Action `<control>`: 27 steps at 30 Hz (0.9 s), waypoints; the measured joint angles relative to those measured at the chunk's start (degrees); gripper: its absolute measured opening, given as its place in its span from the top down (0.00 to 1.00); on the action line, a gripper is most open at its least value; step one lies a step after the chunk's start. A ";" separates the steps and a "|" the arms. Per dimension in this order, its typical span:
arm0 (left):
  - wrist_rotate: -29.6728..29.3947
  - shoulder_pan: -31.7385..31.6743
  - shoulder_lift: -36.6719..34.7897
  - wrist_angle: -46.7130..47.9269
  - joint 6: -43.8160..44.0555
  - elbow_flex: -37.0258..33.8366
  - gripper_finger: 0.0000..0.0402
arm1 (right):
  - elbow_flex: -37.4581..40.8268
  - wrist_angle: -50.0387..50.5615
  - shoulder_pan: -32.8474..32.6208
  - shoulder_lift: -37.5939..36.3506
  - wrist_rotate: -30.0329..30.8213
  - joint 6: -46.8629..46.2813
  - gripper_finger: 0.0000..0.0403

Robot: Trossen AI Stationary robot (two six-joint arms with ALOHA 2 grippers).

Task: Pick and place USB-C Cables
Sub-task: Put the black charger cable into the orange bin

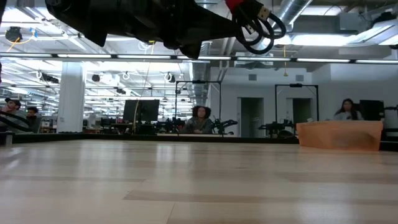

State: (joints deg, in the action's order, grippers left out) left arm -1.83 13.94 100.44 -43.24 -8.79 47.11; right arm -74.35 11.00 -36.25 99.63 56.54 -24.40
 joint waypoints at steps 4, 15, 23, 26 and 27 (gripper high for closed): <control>0.04 -1.42 0.00 0.16 -0.77 0.00 0.99 | 0.00 1.19 -1.20 -0.02 -0.07 -0.04 0.78; -0.07 -4.18 0.00 2.00 2.40 0.00 1.00 | -0.02 14.32 -5.23 -4.09 6.35 -14.70 0.53; -0.46 -3.87 0.00 2.52 3.07 0.00 1.00 | -0.04 40.60 -7.45 -6.08 6.23 -39.65 0.52; -1.45 -3.87 0.00 2.75 4.97 0.00 1.00 | -0.04 50.51 -8.55 -6.02 5.21 -50.51 0.54; -2.11 -3.90 0.00 2.78 5.46 0.00 1.00 | -0.04 52.73 -8.80 -5.86 4.28 -53.23 0.55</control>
State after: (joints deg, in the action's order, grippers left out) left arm -3.94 10.04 100.44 -40.46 -3.33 47.11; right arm -74.39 63.73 -45.05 93.77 60.82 -77.64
